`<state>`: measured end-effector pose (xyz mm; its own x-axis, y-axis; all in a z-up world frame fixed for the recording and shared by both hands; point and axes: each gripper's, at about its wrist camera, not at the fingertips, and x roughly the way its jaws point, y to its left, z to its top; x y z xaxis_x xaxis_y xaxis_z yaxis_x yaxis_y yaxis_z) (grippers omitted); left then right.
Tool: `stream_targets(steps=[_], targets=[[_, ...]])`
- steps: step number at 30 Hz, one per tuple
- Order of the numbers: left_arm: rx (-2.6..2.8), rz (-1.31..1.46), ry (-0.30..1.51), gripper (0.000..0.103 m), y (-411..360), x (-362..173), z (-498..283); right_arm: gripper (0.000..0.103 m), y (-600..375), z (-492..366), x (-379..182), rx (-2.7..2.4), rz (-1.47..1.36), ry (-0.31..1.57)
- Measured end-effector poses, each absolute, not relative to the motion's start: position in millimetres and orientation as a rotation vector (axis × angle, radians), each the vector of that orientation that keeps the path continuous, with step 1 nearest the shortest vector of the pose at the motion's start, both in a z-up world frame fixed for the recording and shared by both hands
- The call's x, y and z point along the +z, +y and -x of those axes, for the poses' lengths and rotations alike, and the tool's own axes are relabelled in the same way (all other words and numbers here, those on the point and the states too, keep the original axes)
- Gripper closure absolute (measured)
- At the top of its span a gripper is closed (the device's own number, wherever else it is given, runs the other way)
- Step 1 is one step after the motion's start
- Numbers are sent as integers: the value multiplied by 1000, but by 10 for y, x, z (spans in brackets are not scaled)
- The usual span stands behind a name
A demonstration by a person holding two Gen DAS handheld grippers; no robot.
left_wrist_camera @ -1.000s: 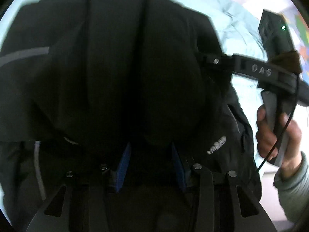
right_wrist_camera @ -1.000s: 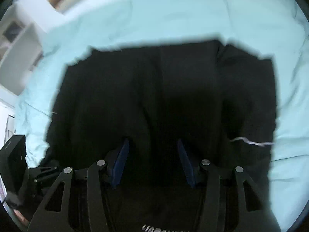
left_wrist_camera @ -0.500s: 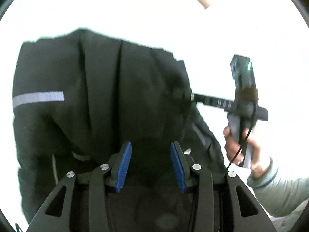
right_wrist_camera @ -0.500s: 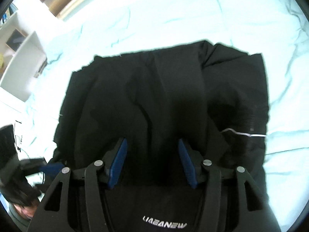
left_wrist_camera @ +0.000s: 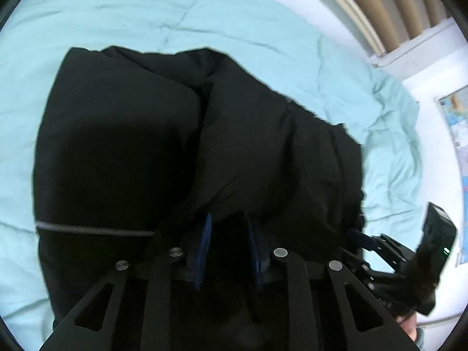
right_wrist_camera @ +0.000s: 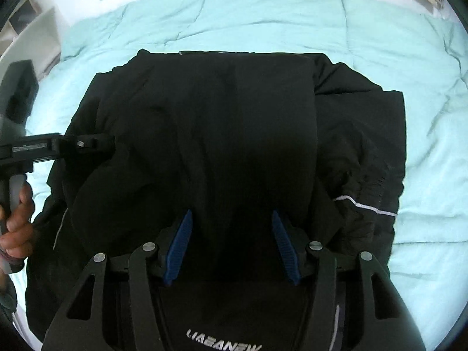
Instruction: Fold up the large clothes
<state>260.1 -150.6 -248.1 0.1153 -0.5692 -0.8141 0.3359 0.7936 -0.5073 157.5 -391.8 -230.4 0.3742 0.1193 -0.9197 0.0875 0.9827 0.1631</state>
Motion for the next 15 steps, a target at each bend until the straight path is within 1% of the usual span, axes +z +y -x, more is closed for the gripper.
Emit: stream_targets(steps=[6, 8, 11, 15], targets=[[-701, 238, 1223, 75, -1027, -1987, -2088, 44, -4049, -1124, -1986, 20, -245, 1159], [-687, 233, 1206, 71, -811, -1857, -1904, 43, -4064, -953, -1894, 6, -259, 1148], [-641, 204, 1186, 65, -523, -1738, -1607, 40, -4125, -586, -1761, -12, -296, 1141], [-559, 157, 1153, 63, -139, -1547, -1110, 40, -4075, -216, -1630, -41, -300, 1135]])
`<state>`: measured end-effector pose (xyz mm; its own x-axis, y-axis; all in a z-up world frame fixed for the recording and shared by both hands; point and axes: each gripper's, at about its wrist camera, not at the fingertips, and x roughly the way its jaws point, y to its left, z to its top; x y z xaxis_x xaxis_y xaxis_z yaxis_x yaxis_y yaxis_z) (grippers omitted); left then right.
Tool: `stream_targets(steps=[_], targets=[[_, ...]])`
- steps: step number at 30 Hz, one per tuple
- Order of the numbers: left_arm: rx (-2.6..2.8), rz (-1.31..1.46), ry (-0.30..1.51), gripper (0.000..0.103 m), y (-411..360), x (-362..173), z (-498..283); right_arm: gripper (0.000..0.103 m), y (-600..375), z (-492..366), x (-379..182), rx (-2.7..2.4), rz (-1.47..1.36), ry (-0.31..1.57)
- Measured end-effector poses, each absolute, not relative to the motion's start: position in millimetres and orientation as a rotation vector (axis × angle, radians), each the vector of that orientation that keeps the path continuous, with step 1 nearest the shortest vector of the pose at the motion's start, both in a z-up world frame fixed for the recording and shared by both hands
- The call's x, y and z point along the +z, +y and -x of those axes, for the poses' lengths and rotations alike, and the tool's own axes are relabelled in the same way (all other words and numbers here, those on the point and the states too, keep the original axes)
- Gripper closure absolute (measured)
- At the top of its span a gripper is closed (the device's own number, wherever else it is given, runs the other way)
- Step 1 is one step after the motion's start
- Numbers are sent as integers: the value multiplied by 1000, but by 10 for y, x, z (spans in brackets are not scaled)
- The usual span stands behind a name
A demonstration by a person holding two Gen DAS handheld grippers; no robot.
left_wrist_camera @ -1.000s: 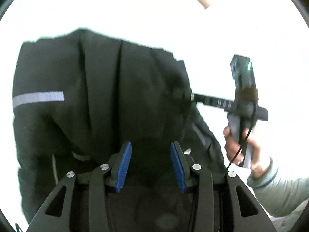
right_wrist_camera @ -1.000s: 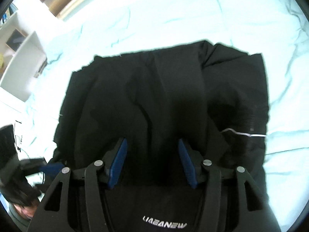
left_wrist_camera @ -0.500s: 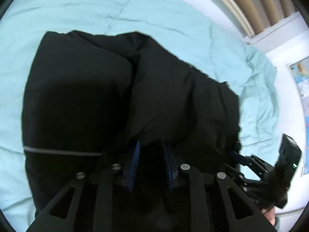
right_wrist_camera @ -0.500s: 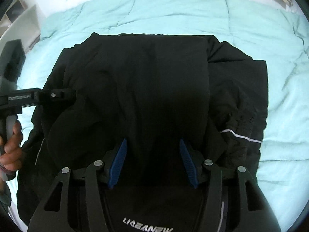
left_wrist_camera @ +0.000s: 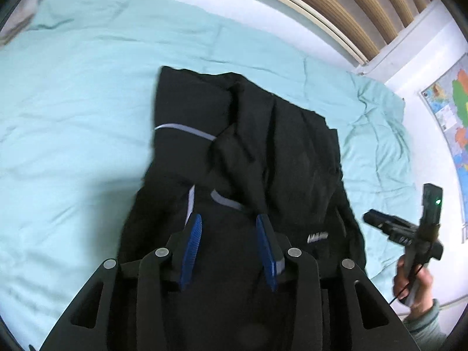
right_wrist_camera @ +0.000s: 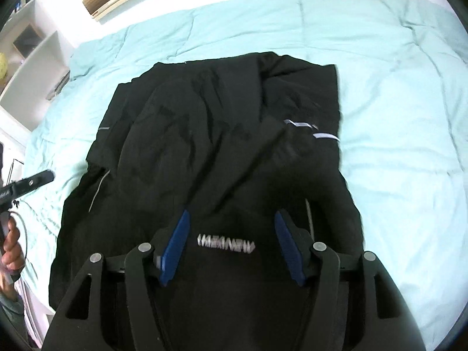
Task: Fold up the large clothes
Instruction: 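Move both grippers to the jacket hem and grasp it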
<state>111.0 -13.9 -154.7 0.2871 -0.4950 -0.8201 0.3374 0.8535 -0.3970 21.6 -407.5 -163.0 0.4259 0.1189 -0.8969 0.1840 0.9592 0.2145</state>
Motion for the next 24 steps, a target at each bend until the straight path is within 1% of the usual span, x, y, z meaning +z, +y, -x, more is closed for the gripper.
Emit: stream_targets(steps=[4, 8, 14, 24], targets=[[-477, 115, 1108, 63, -15, -1383, -725, 39, -4072, 152, -1497, -53, -371, 1106], [-408, 94, 1044, 63, 53, -1199, -358, 36, -4051, 498, -1418, -55, -452, 1086], [-365, 46, 985, 63, 126, -1010, 2, 36, -3927, 873, -1384, -83, -426, 1113], [-375, -11, 990, 63, 101, -979, 352, 36, -3895, 1319, -1580, -105, -493, 1165]])
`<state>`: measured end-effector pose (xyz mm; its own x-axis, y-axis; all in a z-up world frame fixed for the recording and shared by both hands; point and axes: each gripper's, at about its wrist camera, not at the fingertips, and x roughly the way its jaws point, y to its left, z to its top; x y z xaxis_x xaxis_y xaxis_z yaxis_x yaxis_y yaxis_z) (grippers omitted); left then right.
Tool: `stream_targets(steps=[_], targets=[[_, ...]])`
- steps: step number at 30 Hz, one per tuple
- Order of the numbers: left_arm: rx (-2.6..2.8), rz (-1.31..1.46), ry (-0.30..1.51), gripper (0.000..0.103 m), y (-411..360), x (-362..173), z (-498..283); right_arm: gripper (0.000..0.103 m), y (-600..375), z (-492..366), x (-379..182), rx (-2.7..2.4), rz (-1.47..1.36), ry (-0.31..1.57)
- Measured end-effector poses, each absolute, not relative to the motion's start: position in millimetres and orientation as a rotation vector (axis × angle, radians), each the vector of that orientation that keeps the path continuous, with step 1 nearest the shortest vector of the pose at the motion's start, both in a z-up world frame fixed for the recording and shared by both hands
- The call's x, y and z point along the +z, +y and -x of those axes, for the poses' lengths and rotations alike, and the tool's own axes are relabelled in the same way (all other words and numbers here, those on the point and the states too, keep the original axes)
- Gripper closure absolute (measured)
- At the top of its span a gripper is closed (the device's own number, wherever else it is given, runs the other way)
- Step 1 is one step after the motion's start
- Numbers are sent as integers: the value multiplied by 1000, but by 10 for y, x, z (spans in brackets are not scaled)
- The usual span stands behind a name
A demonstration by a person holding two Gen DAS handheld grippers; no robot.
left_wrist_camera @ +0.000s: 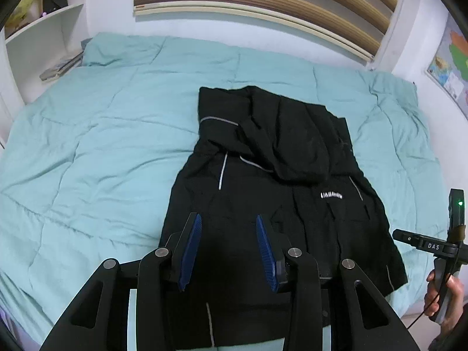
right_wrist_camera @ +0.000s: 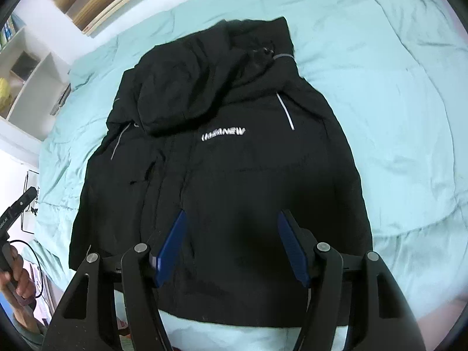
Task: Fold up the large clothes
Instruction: 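Move both grippers to the jacket hem and grasp it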
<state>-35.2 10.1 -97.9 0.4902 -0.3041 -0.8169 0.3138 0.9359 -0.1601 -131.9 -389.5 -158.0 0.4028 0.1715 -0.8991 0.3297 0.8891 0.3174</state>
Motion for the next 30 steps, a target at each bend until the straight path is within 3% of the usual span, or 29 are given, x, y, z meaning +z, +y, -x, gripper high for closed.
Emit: stream_targets(steps=[14, 24, 30], targets=[[-298, 60, 1214, 50, 646, -1633, 308, 36, -4488, 2021, -1835, -315, -545, 1224], [-300, 383, 1400, 50, 1381, -2318, 307, 36, -4796, 2516, -2345, -358, -757, 1289], [-392, 512, 1468, 46, 1381, -2645, 447, 36, -4799, 2592, -2590, -337, -832, 1304]])
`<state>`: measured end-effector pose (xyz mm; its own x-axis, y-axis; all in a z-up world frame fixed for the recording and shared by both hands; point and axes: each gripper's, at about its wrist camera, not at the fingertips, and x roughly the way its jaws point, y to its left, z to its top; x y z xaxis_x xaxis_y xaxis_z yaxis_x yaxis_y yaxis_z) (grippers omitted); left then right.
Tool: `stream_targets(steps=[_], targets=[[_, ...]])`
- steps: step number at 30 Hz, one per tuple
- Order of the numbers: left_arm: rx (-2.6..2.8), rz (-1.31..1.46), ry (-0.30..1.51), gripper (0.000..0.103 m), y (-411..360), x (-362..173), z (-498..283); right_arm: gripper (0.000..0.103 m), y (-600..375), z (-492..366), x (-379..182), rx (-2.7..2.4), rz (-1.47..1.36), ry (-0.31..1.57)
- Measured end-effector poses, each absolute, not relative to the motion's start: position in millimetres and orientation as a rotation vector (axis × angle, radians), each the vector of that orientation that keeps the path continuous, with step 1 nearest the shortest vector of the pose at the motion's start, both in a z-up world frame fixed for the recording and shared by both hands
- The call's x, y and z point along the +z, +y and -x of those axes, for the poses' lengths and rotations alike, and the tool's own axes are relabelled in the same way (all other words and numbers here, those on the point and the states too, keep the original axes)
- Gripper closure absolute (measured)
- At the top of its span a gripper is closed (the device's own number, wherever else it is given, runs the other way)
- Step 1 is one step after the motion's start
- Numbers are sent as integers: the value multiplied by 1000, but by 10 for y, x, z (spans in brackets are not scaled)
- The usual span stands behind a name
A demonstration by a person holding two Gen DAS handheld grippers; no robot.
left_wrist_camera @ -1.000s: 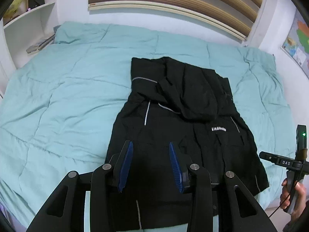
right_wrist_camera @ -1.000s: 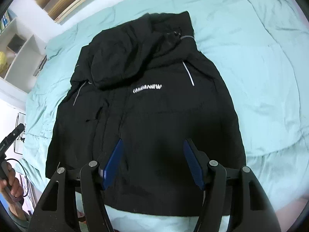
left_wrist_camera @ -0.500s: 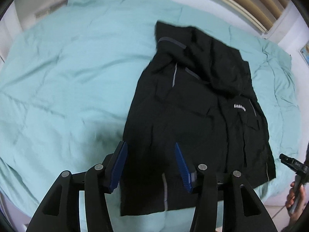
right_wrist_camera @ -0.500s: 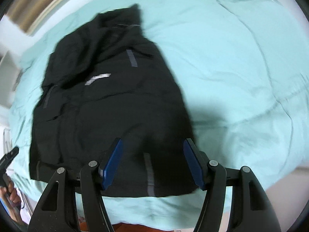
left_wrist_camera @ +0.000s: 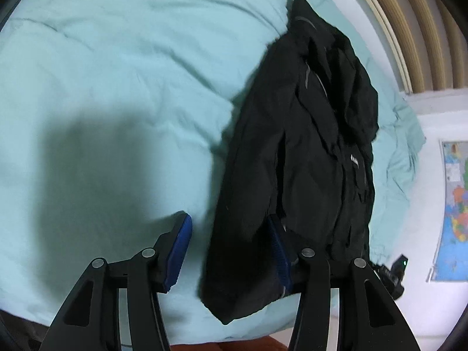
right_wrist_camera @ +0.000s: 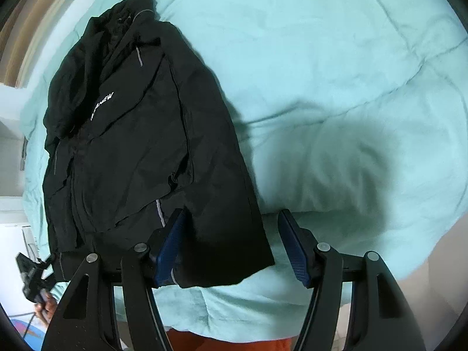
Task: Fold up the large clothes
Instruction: 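Move both grippers to the jacket hem and grasp it, then lift the hem and fold it toward the collar with both grippers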
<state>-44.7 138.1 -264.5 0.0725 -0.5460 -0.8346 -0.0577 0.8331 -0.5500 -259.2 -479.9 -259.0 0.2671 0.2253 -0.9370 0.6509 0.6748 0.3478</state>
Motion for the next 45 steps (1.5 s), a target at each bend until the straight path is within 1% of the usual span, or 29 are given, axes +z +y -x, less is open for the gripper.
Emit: stream_targets(steps=[1, 4, 5, 6, 7, 8, 9, 10, 11, 14, 16, 17, 18, 19, 20, 25, 27, 28, 29, 30, 34, 39, 45], targets=[[-395, 505, 1465, 44, 1356, -2669, 472, 36, -4803, 2591, -2613, -335, -840, 1301], [-391, 485, 1451, 44, 1304, -2699, 502, 36, -4796, 2586, -2690, -326, -875, 1299], [-391, 470, 1441, 47, 1289, -2678, 508, 36, -4784, 2585, -2712, -313, -889, 1299], [-396, 454, 1426, 54, 1285, -2643, 517, 36, -4767, 2584, -2725, -298, -898, 1299], [-419, 435, 1414, 71, 1249, -2590, 543, 36, -4744, 2588, -2721, -287, -893, 1299], [-425, 409, 1402, 72, 1229, -2534, 578, 37, -4711, 2586, -2704, -280, -873, 1301], [-424, 384, 1392, 73, 1218, -2488, 579, 41, -4669, 2587, -2686, -266, -857, 1306], [-440, 351, 1377, 75, 1172, -2415, 612, 49, -4638, 2584, -2675, -246, -851, 1311], [-465, 343, 1373, 76, 1131, -2376, 625, 53, -4597, 2587, -2660, -228, -844, 1313], [-510, 338, 1388, 76, 1063, -2370, 630, 53, -4510, 2595, -2621, -190, -793, 1325], [-506, 338, 1406, 75, 1054, -2420, 608, 53, -4527, 2599, -2639, -175, -810, 1315], [-505, 354, 1419, 67, 1061, -2457, 593, 53, -4550, 2594, -2673, -170, -831, 1315], [-508, 386, 1432, 62, 1068, -2504, 578, 52, -4570, 2588, -2703, -168, -844, 1315], [-510, 409, 1439, 53, 1095, -2541, 569, 52, -4600, 2588, -2721, -167, -850, 1313], [-511, 425, 1446, 49, 1097, -2575, 574, 51, -4616, 2566, -2749, -169, -858, 1309], [-482, 397, 1446, 49, 1024, -2630, 610, 51, -4675, 2483, -2864, -166, -907, 1306], [-469, 362, 1432, 62, 994, -2577, 621, 57, -4668, 2497, -2842, -162, -900, 1302], [-464, 347, 1423, 77, 970, -2544, 623, 63, -4665, 2508, -2796, -162, -883, 1293], [-457, 341, 1416, 85, 947, -2519, 618, 67, -4649, 2511, -2736, -161, -866, 1282], [-461, 362, 1406, 87, 965, -2469, 609, 75, -4631, 2506, -2668, -157, -851, 1271], [-477, 431, 1349, 91, 1017, -2255, 539, 87, -4590, 2434, -2384, -161, -794, 1236], [-506, 460, 1272, 91, 944, -1938, 379, 89, -4600, 2210, -1953, -153, -728, 1159], [-535, 500, 1185, 91, 895, -1573, 57, 90, -4687, 1840, -1581, -154, -677, 1077]])
